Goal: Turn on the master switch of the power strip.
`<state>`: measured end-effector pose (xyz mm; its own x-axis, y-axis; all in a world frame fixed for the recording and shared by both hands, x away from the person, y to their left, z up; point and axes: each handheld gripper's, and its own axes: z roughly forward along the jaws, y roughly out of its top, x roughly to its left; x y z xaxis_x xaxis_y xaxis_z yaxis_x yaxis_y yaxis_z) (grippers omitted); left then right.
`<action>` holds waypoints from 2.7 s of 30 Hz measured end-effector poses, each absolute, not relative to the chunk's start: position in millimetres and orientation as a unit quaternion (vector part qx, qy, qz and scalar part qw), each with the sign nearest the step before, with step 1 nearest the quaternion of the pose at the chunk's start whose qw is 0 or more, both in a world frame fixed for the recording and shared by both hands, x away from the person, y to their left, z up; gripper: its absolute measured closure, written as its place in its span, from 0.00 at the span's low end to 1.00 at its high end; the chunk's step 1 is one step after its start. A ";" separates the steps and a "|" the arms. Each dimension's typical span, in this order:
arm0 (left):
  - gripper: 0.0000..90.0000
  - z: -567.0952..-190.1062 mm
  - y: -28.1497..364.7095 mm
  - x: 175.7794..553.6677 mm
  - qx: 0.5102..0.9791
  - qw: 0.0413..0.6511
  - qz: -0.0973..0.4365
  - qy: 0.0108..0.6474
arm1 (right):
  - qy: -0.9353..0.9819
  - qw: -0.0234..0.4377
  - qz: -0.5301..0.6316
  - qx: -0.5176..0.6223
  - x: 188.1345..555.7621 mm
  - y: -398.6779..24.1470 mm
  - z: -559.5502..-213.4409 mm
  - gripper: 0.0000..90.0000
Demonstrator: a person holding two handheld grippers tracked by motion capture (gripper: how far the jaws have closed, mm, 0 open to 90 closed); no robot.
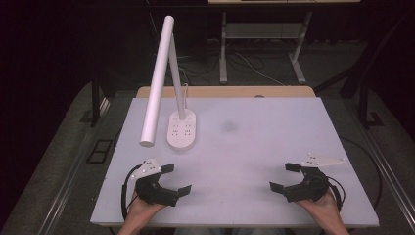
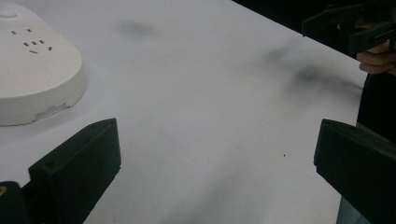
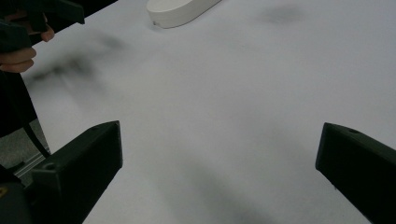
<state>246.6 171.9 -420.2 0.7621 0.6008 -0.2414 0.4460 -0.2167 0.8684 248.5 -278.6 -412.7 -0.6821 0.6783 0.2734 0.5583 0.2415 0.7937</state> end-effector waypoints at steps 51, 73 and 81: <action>0.00 -408.4 172.9 261.7 0.799 0.504 0.026 0.327 | 0.792 0.061 0.461 0.395 245.7 -281.6 -415.8 0.00; 0.00 -392.0 189.5 283.7 0.801 0.489 0.031 0.345 | 0.792 0.065 0.459 0.398 244.8 -283.8 -416.2 0.00; 0.01 -383.4 193.5 292.0 0.802 0.484 0.036 0.348 | 0.792 0.064 0.459 0.398 244.7 -283.9 -416.4 0.00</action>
<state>292.0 193.5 -383.4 0.7552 0.5928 -0.2798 0.5238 -0.2890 0.8013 244.7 -283.9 -416.4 -0.6750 0.6894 0.2629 0.5712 0.2627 0.7777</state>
